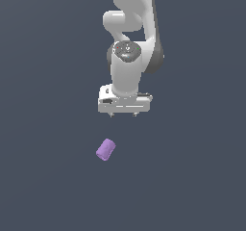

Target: Pick up the object and move it to a goal position.

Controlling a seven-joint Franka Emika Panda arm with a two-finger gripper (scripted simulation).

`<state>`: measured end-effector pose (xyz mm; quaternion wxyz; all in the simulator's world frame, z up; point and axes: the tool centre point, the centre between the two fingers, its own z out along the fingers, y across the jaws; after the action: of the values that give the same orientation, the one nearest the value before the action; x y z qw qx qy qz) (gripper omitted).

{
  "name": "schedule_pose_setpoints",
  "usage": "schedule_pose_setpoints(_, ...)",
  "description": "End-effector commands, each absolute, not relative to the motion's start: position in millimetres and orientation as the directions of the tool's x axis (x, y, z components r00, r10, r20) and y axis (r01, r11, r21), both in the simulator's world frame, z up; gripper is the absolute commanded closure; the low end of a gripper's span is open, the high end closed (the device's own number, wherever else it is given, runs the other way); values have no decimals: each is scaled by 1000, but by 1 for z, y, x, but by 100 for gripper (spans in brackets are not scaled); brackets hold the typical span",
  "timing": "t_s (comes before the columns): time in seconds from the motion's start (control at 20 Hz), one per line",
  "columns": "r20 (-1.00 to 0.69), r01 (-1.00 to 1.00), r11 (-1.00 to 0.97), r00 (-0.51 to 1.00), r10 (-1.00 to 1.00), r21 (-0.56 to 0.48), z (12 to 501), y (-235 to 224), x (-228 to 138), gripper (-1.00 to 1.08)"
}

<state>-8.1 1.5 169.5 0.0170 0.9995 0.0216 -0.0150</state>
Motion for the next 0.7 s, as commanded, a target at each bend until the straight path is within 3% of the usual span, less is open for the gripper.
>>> schedule_pose_setpoints(0.0, -31, 44, -998, 999, 43, 33, 169, 1, -8, -92)
schedule_pose_setpoints(0.65, -32, 81, -996, 996, 79, 38, 178, 6, -8, -92)
